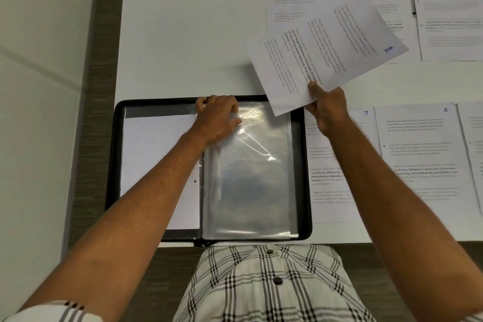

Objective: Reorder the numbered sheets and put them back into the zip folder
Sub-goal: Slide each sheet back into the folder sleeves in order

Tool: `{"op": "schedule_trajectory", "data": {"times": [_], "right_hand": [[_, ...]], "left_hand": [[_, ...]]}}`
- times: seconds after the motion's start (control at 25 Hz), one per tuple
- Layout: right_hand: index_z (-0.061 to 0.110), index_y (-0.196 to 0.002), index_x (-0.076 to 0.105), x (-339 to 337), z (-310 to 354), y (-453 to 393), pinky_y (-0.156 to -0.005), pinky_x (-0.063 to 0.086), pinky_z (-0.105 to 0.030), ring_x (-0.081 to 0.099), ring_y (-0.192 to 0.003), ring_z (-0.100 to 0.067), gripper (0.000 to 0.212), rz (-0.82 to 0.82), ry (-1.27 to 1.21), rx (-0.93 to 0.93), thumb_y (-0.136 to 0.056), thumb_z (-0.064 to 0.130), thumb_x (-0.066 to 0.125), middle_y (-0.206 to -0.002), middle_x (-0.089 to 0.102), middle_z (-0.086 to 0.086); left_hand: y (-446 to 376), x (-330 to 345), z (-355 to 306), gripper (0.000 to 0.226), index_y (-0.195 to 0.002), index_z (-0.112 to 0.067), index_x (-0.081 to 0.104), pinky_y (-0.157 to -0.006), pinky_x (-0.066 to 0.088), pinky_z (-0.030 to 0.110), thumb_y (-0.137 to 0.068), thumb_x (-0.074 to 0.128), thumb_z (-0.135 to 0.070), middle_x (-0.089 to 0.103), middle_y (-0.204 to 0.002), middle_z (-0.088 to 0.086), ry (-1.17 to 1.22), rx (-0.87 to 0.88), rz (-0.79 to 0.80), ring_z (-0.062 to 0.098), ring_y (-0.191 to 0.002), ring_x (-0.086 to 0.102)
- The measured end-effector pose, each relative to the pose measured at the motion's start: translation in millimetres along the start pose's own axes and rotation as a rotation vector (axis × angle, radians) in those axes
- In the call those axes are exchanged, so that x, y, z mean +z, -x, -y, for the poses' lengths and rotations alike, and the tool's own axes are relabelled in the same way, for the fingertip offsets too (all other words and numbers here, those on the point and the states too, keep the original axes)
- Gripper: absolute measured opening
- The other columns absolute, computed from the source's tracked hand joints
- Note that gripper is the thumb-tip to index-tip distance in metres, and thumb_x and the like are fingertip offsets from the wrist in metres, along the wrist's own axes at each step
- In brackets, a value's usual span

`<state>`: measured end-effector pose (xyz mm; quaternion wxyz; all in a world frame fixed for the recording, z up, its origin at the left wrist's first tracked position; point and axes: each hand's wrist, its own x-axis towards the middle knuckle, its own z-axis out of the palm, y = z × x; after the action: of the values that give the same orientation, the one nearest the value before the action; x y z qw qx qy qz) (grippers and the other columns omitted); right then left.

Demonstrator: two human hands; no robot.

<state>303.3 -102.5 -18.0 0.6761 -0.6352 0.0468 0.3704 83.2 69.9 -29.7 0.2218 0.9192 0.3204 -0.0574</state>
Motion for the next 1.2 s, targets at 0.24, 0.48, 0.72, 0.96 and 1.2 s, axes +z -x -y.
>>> {"op": "schedule_trajectory", "data": {"times": [0.24,0.48,0.72,0.96,1.2], "right_hand": [[0.014,-0.143,0.053,22,13,-6,-0.088,0.064,-0.043,0.07,-0.12,-0.026,0.043,0.032,-0.021,-0.07,-0.102,0.006,0.064,-0.132,0.07,-0.004],[0.013,-0.139,0.054,56,22,-24,-0.083,0.064,-0.04,0.073,-0.113,-0.024,0.039,0.034,-0.049,-0.106,-0.102,0.006,0.064,-0.131,0.07,-0.008],[0.01,-0.141,0.055,77,12,-27,-0.083,0.064,-0.041,0.071,-0.116,-0.027,0.04,0.049,0.049,-0.098,-0.102,0.008,0.065,-0.133,0.07,-0.01],[0.013,-0.138,0.057,74,-2,-26,-0.086,0.065,-0.047,0.074,-0.111,-0.024,0.039,0.155,0.321,-0.06,-0.101,0.015,0.068,-0.128,0.072,-0.005],[0.017,-0.137,0.059,59,8,-28,-0.084,0.065,-0.039,0.074,-0.109,-0.018,0.037,0.358,0.513,-0.041,-0.101,0.015,0.067,-0.126,0.072,0.0]], "left_hand": [[-14,-19,14,0.038,-0.121,-0.034,0.059,-0.103,0.023,0.04,-0.088,0.07,-0.049,0.059,-0.099,-0.013,0.149,-0.002,-0.022,0.008,-0.099,0.052],[-15,-26,21,0.009,-0.091,-0.029,0.064,-0.098,0.028,0.038,-0.098,0.059,-0.029,0.061,-0.082,-0.016,0.217,0.036,0.05,0.012,-0.088,0.06],[-11,-23,21,0.007,-0.095,-0.028,0.06,-0.104,0.032,0.041,-0.1,0.055,-0.028,0.064,-0.08,-0.013,0.182,0.08,-0.001,0.016,-0.08,0.062],[-13,-25,23,0.007,-0.094,-0.027,0.061,-0.101,0.034,0.04,-0.1,0.059,-0.028,0.064,-0.08,-0.013,0.193,0.117,-0.055,0.014,-0.077,0.059],[-19,-23,25,0.005,-0.091,-0.03,0.065,-0.099,0.033,0.04,-0.096,0.064,-0.029,0.068,-0.093,-0.011,0.234,0.104,-0.082,0.012,-0.089,0.061]]}}
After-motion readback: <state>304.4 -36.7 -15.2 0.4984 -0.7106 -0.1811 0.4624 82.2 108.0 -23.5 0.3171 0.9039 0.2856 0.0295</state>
